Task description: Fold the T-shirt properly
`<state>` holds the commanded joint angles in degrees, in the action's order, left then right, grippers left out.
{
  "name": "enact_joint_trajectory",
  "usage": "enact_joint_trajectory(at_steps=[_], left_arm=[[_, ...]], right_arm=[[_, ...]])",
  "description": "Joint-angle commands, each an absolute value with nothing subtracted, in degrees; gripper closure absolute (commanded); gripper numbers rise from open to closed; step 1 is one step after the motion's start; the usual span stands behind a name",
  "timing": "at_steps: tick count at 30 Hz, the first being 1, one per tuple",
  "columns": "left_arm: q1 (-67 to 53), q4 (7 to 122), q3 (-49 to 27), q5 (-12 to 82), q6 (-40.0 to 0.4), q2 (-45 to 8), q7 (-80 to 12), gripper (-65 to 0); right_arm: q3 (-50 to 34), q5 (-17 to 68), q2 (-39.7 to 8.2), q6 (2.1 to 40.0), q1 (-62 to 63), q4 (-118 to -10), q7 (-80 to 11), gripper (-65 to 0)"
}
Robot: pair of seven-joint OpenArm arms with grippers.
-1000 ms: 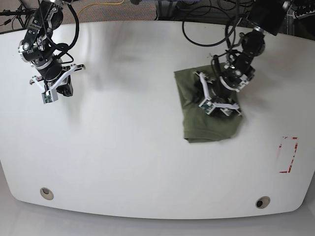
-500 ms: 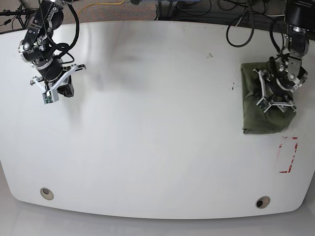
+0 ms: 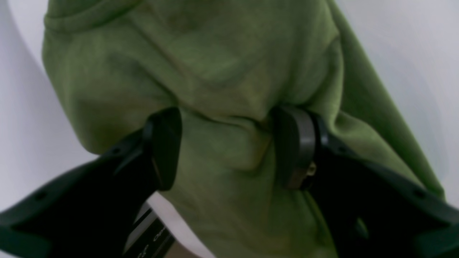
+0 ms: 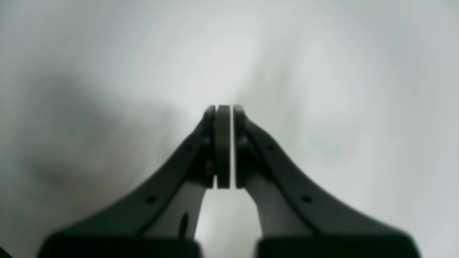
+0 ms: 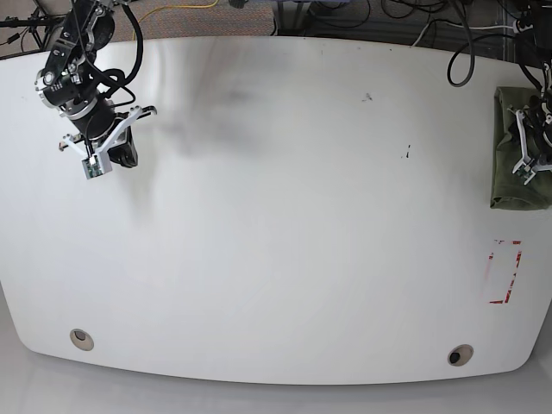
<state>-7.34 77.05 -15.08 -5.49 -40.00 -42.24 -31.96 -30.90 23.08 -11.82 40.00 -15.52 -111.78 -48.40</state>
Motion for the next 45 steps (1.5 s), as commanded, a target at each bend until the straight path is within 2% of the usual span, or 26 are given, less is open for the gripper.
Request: enact_joint_trajectory(at_steps=[3,7,14,16,19,24,27,30,35,40,45], left_arm=[[-7.1,78.2,-17.4,-5.5,-40.0,-42.2,-32.0,-37.9],[-6.1,85.3,-18.1,-5.5,-40.0,-41.3,-32.4,-37.9],[-2.2,95.2,-18.0,-5.8,-40.0,-31.2,-34.1,-37.6],[-2.0,97.3,-18.0,-5.8,-40.0,-28.8,-34.0,-35.7],[-2.5,100.7,-17.6,-5.9,-37.4,-25.5,-33.9,-33.1],[-6.5,107.1,-14.0,-5.8,-34.0,-24.3,-33.9,-32.8],[-10.5,111.4,-13.8,-5.6,-30.6,-20.9,-33.0,-32.9],[-14.9,114.3,-13.9,-5.6,-28.4,-16.0,-27.9,-32.9],[-23.2,114.2,-14.0,-5.7,-24.7,-11.5,-15.1,-32.8],[-32.9,112.4,-13.8,-5.6,-17.3,-7.3,-5.1,-32.8],[-42.8,112.8,-13.8,-5.5,-17.0,-3.9,-4.5,-32.8]], right_arm=[[-30.9,22.7,-11.8,40.0,-15.6,-111.8,-48.3,-1.0],[-31.3,22.5,-11.8,40.0,-15.7,-111.8,-48.0,-1.0],[-31.3,22.5,-11.8,40.0,-16.0,-111.5,-43.0,-0.8],[-30.9,21.8,-11.8,40.0,-17.2,-111.4,-40.6,-0.8],[-29.6,18.8,-11.5,40.0,-18.3,-111.4,-36.4,-1.0],[-28.6,13.1,-9.0,40.0,-19.8,-111.3,-32.0,-0.8],[-28.6,11.8,-7.7,40.0,-21.1,-111.3,-28.5,-0.8],[-28.7,12.0,-7.1,40.0,-24.0,-111.3,-24.0,-0.8],[-28.6,11.7,-5.2,40.0,-28.4,-111.3,-17.3,-0.8],[-28.7,12.3,-4.4,40.0,-33.5,-109.5,-13.2,-0.8],[-28.7,12.2,-1.5,40.0,-38.0,-106.8,-11.6,-0.6]])
